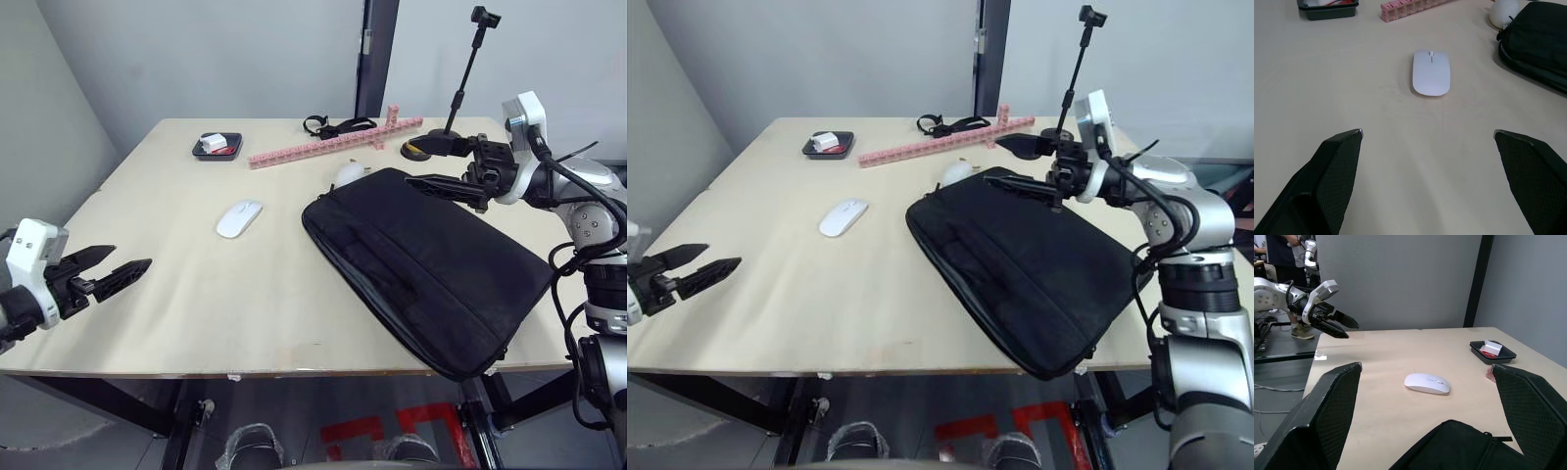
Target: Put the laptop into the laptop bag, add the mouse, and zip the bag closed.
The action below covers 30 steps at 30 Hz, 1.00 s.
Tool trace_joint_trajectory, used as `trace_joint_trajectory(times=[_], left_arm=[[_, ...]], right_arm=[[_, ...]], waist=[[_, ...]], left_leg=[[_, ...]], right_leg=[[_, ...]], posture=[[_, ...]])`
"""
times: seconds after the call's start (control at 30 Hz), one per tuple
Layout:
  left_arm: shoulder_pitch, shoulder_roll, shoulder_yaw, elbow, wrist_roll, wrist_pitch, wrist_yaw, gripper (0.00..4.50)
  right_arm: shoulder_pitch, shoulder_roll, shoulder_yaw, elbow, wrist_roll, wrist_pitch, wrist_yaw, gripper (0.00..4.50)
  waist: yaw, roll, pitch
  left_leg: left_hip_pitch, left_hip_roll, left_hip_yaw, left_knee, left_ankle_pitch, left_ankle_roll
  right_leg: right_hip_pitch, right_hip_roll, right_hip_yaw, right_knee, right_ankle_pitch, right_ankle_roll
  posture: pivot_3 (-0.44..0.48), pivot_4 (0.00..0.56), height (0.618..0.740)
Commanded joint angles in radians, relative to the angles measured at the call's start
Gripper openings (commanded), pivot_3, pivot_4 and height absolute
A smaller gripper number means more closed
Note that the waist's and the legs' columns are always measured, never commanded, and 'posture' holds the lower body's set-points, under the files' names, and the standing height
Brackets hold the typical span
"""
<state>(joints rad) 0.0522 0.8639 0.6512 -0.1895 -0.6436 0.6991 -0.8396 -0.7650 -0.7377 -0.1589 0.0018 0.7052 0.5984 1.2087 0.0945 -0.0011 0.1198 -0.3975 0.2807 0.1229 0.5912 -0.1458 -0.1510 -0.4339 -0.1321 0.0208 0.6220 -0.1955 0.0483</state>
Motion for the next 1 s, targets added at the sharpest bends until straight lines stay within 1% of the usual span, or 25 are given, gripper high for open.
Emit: trace_joint_trajectory(times=[0.03,0.17,0.27,0.43,0.5,0.63,1.0], left_arm=[[-0.099,-0.001,-0.089,0.044,0.049,-0.067,0.022,4.5],[-0.24,-0.036,-0.215,0.19,0.138,-0.16,0.048,4.5],[-0.339,-0.08,-0.32,0.309,0.205,-0.234,0.044,4.5],[-0.485,-0.152,-0.43,0.493,0.308,-0.369,0.06,4.5],[-0.539,-0.17,-0.455,0.575,0.349,-0.411,0.087,4.5],[-0.614,-0.214,-0.502,0.694,0.387,-0.467,0.07,4.5],[-0.741,-0.287,-0.526,0.95,0.446,-0.59,0.058,4.5]], right_arm=[[0.003,-0.006,-0.022,-0.056,0.022,0.004,-0.016,4.46],[0.028,-0.012,-0.009,-0.081,0.006,-0.007,-0.026,4.46],[0.038,-0.021,-0.013,-0.104,0.011,0.003,-0.039,4.46],[0.049,-0.036,-0.024,-0.135,0.029,0.025,-0.059,4.46],[0.057,-0.044,-0.022,-0.148,0.028,0.029,-0.066,4.46],[0.075,-0.062,-0.023,-0.166,0.027,0.032,-0.066,4.46],[0.088,-0.097,-0.04,-0.216,0.053,0.063,-0.084,4.46]], waist=[[0.001,0.0,0.0],[-0.001,0.0,-0.002],[-0.003,0.0,-0.003],[-0.001,0.0,-0.003],[0.001,0.0,-0.003],[0.002,0.0,-0.003],[0.009,0.0,-0.003]], left_leg=[[0.0,0.0,0.0,0.0,0.0,0.0],[0.0,0.0,0.0,0.0,0.0,0.0],[-0.001,0.0,0.0,0.0,0.0,0.0],[-0.001,0.0,0.0,0.0,0.0,0.0],[-0.001,0.0,0.0,0.001,0.0,0.0],[-0.001,0.0,0.0,0.001,0.0,-0.001],[-0.001,0.0,0.0,0.001,0.0,-0.001]], right_leg=[[0.0,0.0,0.0,0.0,0.0,0.0],[0.0,0.0,0.0,0.0,0.0,0.0],[0.0,0.0,0.0,0.0,0.0,0.0],[0.0,0.0,0.001,0.001,0.001,0.0],[0.0,0.0,0.001,0.001,0.001,0.001],[0.0,0.0,0.001,0.0,0.001,0.001],[0.0,0.0,0.001,0.0,0.002,0.001]], posture=[[0.0,0.15,0.74],[0.0,0.15,0.74],[0.0,0.15,0.74],[0.0,0.15,0.74],[0.0,0.15,0.74],[0.0,0.15,0.74],[0.0,0.15,0.74]])
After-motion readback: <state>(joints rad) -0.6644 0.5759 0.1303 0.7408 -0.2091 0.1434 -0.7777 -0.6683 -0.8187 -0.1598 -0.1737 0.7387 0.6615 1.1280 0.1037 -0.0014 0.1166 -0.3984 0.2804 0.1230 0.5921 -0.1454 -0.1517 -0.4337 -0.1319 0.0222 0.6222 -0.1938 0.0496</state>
